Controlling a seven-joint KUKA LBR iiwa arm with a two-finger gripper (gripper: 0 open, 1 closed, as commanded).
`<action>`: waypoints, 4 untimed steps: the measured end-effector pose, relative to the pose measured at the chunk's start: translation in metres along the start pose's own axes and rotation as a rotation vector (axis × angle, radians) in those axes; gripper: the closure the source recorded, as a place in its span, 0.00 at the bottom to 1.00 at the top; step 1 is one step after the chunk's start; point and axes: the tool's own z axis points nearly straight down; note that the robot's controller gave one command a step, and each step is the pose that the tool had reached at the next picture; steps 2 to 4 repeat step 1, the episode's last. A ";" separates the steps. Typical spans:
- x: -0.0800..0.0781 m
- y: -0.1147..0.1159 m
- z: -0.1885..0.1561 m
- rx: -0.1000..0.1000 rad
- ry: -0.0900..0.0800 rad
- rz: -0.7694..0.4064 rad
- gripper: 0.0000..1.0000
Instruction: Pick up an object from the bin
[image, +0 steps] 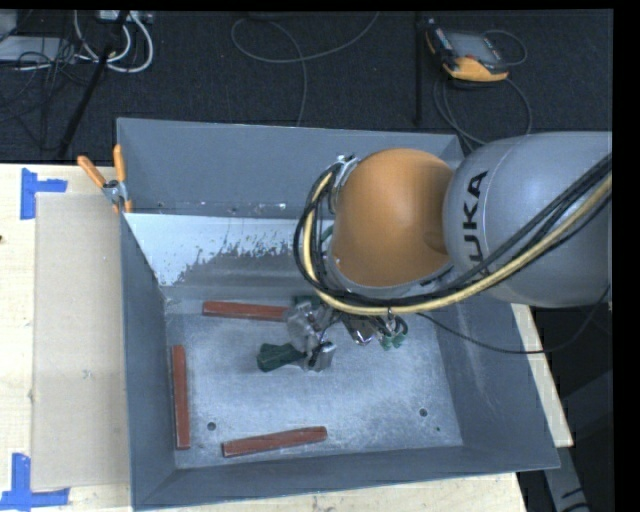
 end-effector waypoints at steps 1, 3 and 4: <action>0.001 0.082 -0.098 -0.001 -0.001 -0.603 1.00; 0.001 0.082 -0.098 -0.001 -0.001 -0.603 1.00; 0.001 0.082 -0.098 -0.001 -0.001 -0.603 1.00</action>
Offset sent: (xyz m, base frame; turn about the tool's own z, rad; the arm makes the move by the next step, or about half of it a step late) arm -0.0338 0.0732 0.0966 -0.6007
